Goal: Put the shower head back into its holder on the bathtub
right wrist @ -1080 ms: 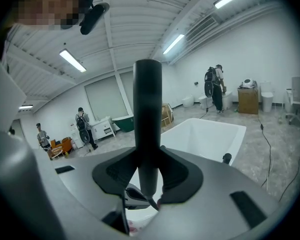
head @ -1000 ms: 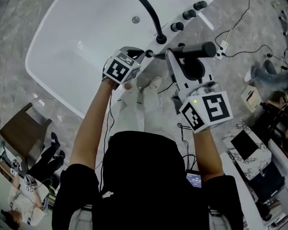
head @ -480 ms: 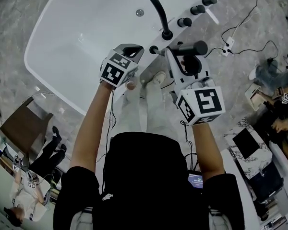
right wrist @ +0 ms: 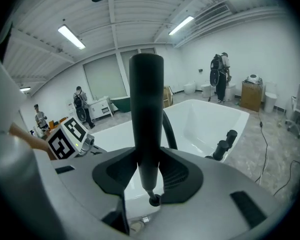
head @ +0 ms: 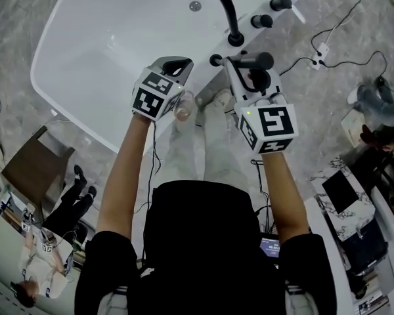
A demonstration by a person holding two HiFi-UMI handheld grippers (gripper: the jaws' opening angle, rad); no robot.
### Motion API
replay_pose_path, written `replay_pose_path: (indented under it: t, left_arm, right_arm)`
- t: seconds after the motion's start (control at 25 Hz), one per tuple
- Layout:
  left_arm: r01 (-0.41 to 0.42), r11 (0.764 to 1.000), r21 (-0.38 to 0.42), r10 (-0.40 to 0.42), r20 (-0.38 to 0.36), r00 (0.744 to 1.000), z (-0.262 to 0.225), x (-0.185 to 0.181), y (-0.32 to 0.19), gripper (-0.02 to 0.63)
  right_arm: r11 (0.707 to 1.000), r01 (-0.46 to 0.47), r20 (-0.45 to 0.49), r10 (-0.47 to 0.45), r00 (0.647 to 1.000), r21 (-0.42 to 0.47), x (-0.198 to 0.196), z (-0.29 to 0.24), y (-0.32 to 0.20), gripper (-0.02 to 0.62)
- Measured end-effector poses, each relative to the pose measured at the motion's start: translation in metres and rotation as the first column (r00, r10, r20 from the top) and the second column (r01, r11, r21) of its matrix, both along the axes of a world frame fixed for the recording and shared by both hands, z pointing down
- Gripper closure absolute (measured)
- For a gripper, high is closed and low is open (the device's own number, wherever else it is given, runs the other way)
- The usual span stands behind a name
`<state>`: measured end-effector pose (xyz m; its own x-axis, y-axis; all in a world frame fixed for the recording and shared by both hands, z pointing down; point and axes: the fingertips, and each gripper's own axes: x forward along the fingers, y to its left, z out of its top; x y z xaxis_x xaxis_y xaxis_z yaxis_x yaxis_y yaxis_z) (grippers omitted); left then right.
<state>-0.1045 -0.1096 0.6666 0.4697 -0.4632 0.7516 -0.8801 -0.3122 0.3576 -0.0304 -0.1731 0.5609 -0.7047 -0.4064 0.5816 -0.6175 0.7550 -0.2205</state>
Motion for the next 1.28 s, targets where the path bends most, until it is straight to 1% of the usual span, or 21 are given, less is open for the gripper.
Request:
replay_pose_path:
  t: [0.28, 0.68, 0.92, 1.28]
  left_arm:
    - [-0.004, 1.0, -0.028, 0.004, 0.003, 1.0, 0.021, -0.004, 0.011, 0.594]
    - [0.0, 0.999, -0.054, -0.001, -0.015, 1.0, 0.044, 0.0, 0.018, 0.594]
    - [0.02, 0.997, -0.068, -0.022, -0.033, 0.999, 0.054, -0.003, 0.022, 0.594]
    - [0.038, 0.996, -0.085, -0.042, -0.037, 0.998, 0.07, -0.007, 0.03, 0.594]
  right_arm:
    - [0.997, 0.064, -0.062, -0.061, 0.996, 0.043, -0.004, 0.045, 0.007, 0.453]
    - [0.996, 0.085, -0.122, -0.084, 0.989, 0.002, -0.004, 0.103, 0.016, 0.453]
    - [0.994, 0.106, -0.146, -0.108, 0.983, -0.02, -0.007, 0.129, 0.021, 0.453]
    - [0.992, 0.121, -0.194, -0.126, 0.973, -0.038, -0.006, 0.16, 0.032, 0.453]
